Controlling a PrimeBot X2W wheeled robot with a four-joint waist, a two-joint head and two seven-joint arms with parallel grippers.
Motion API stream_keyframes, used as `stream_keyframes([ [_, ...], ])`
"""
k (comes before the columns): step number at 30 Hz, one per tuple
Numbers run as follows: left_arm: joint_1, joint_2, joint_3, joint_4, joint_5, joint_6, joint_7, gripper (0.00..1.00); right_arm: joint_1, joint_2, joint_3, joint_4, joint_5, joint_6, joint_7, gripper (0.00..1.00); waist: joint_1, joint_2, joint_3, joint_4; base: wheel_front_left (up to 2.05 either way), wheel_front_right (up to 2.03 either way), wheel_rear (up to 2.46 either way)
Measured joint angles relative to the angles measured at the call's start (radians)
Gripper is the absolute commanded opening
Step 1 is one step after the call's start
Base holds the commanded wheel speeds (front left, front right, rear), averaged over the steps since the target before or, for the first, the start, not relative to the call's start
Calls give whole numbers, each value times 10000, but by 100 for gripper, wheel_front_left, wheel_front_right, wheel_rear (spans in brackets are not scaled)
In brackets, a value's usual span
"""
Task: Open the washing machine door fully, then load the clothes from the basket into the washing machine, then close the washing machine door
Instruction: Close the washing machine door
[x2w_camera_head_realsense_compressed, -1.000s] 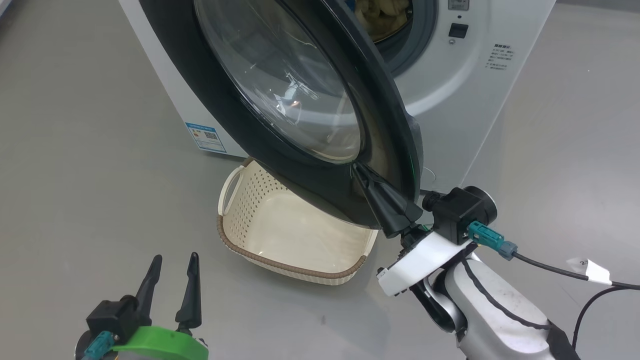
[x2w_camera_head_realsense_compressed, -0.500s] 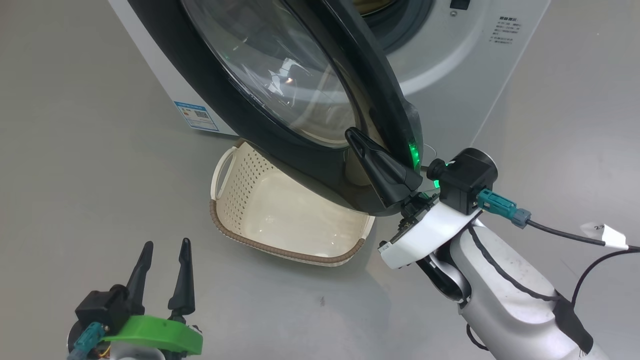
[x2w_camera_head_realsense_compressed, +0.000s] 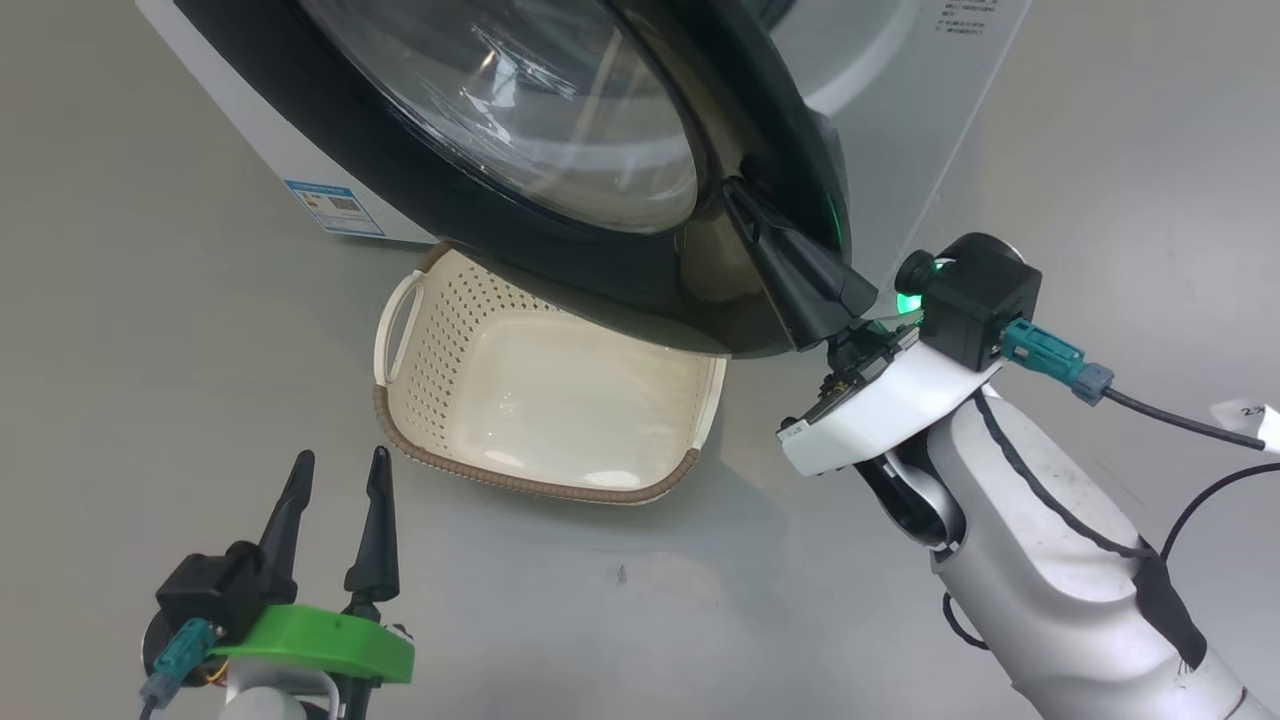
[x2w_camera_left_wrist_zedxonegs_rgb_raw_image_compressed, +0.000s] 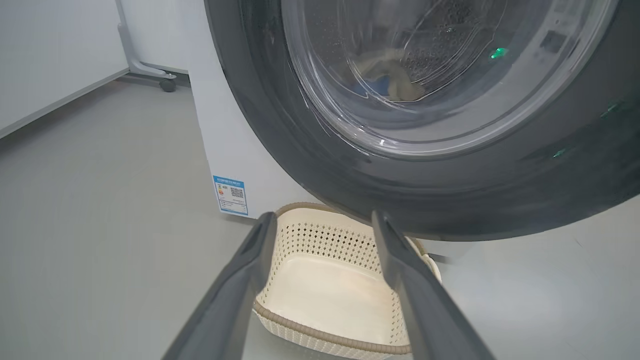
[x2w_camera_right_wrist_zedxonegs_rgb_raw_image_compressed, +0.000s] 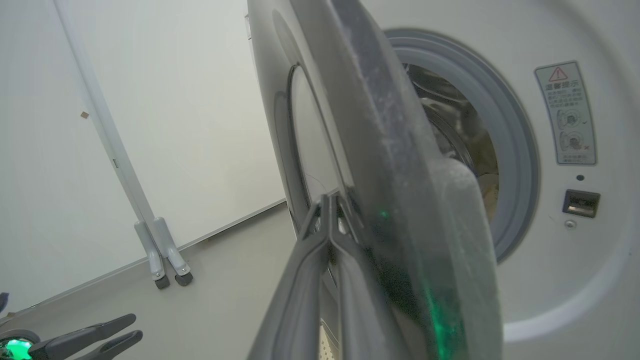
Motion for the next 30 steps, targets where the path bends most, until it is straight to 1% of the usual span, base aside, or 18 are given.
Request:
stream_keyframes([
  [5, -319, 2, -251, -79, 0, -2, 2, 100, -182, -142, -420, 27, -65, 44, 0, 0, 0, 0, 351, -75, 0, 0, 0],
  [10, -595, -6, -527, -153, -2, -2, 2, 100, -489, -255, -784, 109, -159, 82, 0, 0, 0, 0, 674, 12, 0, 0, 0],
  [20, -1104, -56, -936, -385, -54, -2, 0, 100, -1616, -577, -1306, 226, -362, 82, 0, 0, 1, 0, 1430, 388, 0, 0, 0],
  [24, -1427, -163, -1185, -566, -134, -2, 0, 100, -2175, -786, -1613, 272, -441, 82, 0, 0, 1, 0, 1799, 619, 0, 0, 0],
  [30, -1622, -205, -1467, -709, -278, -2, 0, 100, -2835, -943, -1755, 395, -573, 84, -2, 0, 1, 0, 2194, 910, 0, 0, 0],
])
